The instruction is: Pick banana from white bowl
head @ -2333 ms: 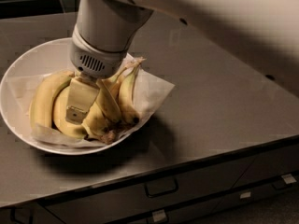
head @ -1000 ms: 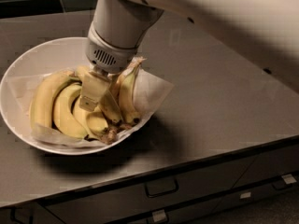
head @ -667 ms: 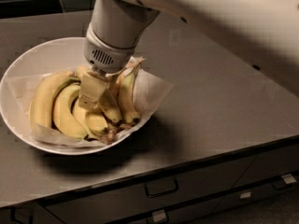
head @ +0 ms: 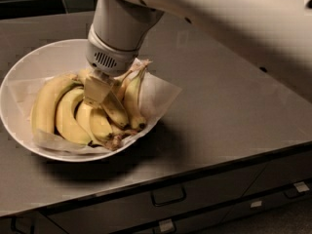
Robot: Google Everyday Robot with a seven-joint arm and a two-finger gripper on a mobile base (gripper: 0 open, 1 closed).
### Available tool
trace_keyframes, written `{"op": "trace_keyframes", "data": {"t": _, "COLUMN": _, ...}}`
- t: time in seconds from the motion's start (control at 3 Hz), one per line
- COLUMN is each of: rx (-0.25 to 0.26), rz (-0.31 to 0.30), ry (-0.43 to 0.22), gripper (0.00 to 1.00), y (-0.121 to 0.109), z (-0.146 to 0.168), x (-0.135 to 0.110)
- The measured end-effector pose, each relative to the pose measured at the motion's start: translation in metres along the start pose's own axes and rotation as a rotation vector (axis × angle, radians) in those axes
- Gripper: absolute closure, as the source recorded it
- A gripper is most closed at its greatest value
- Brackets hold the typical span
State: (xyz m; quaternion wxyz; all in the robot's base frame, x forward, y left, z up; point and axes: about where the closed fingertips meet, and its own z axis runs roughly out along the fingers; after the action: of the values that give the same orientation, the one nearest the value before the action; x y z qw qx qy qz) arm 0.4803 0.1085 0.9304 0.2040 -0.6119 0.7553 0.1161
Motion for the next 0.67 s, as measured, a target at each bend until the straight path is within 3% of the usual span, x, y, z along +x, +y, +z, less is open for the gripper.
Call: {"op": "trace_keyframes", "data": {"t": 0.67, "rx": 0.000, "rz": 0.000, "ry": 0.000, "gripper": 1.00, "y": 0.0000, "z": 0.0000, "x": 0.0000}}
